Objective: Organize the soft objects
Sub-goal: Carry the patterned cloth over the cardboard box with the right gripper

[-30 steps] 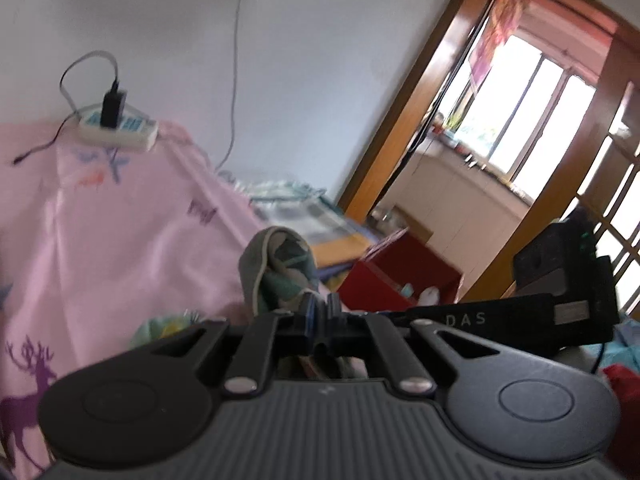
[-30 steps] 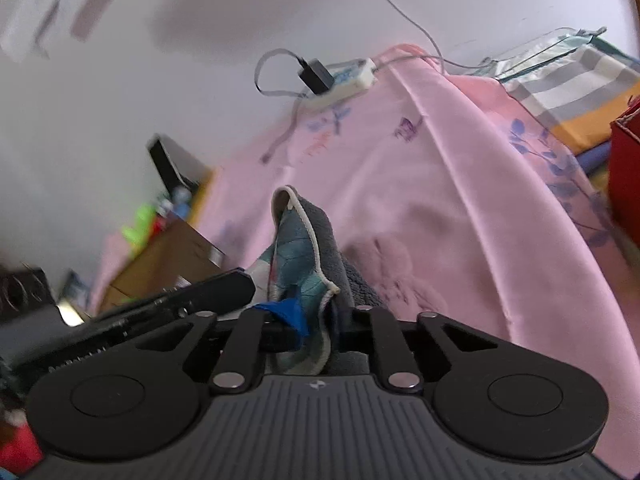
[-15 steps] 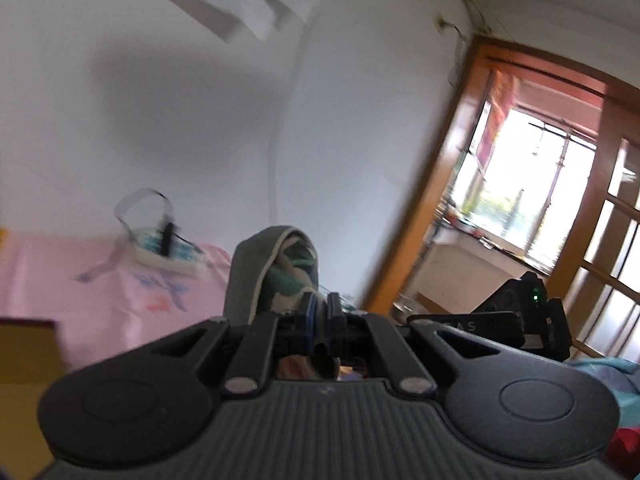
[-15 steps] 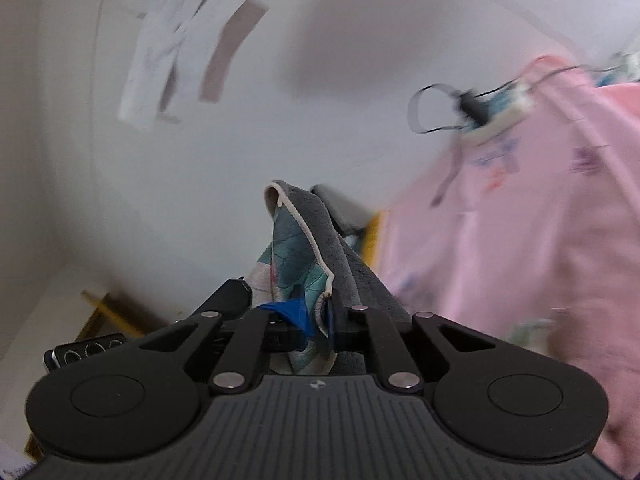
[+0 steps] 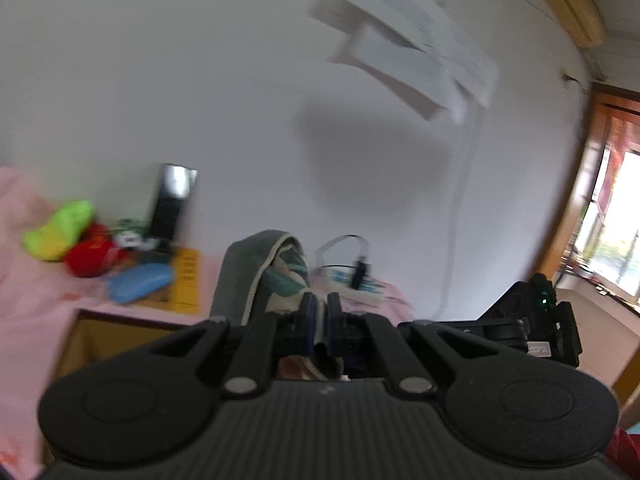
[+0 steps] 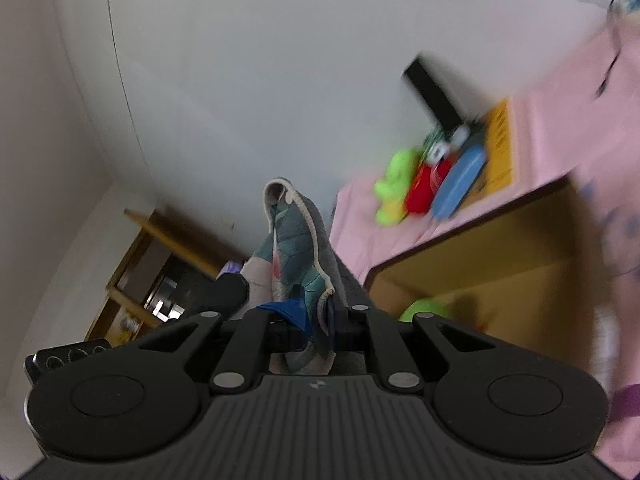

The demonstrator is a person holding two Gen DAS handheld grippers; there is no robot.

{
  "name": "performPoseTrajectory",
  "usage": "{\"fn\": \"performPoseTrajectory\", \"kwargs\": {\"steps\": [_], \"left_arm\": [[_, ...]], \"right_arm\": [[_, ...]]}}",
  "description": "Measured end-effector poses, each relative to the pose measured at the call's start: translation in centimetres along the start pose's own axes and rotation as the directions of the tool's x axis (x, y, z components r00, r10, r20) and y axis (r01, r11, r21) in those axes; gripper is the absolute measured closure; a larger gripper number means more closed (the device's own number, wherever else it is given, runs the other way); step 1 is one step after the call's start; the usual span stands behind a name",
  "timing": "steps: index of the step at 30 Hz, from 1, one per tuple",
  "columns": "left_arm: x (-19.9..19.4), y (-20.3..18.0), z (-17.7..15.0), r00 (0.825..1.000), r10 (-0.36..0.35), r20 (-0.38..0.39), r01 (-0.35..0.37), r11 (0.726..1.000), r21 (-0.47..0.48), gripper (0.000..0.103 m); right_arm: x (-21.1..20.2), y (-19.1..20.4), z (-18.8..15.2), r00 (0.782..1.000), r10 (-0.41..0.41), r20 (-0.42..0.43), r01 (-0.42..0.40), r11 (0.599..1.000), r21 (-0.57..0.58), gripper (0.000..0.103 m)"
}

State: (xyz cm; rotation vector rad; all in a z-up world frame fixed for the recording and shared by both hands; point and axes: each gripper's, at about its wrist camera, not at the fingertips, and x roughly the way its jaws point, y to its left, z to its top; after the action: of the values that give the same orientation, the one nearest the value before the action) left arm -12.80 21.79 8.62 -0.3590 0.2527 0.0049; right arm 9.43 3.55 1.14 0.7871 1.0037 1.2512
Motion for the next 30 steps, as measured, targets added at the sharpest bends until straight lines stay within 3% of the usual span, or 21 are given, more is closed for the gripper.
{"fn": "performPoseTrajectory", "kwargs": {"steps": [6,10,16,26,30], "left_arm": [[-2.1,5.3,-0.5,0.995,0.100,-0.020,-0.100,0.995,-0.001,0.103],[-1.6,8.5,-1.7,0.986,0.148,-0.078,-0.149,0.989,-0.003,0.103],[-0.4,11.8,-4.1,0.966,0.191,-0.172,-0.192,0.981,0.009,0.103],[1.3,13.2,-5.3,0.951,0.197,-0.240,-0.203,0.979,-0.003,0.103],[1.1,13.3,-5.4,0.947,0.202,-0.251,-0.210,0.978,-0.003,0.103]], "right_arm": [[6.9,0.1,-2.5,0.996,-0.009,-0.087,0.013,0.999,0.044,0.103],[9.2,-1.0,-3.8,0.988,-0.103,-0.118,0.104,0.995,0.006,0.103],[9.1,-2.7,-4.9,0.955,-0.274,-0.109,0.273,0.962,-0.029,0.103],[8.4,-2.9,-5.9,0.927,-0.357,-0.112,0.351,0.934,-0.067,0.102],[7.6,-3.0,-6.2,0.928,-0.361,-0.092,0.359,0.932,-0.043,0.101]]}}
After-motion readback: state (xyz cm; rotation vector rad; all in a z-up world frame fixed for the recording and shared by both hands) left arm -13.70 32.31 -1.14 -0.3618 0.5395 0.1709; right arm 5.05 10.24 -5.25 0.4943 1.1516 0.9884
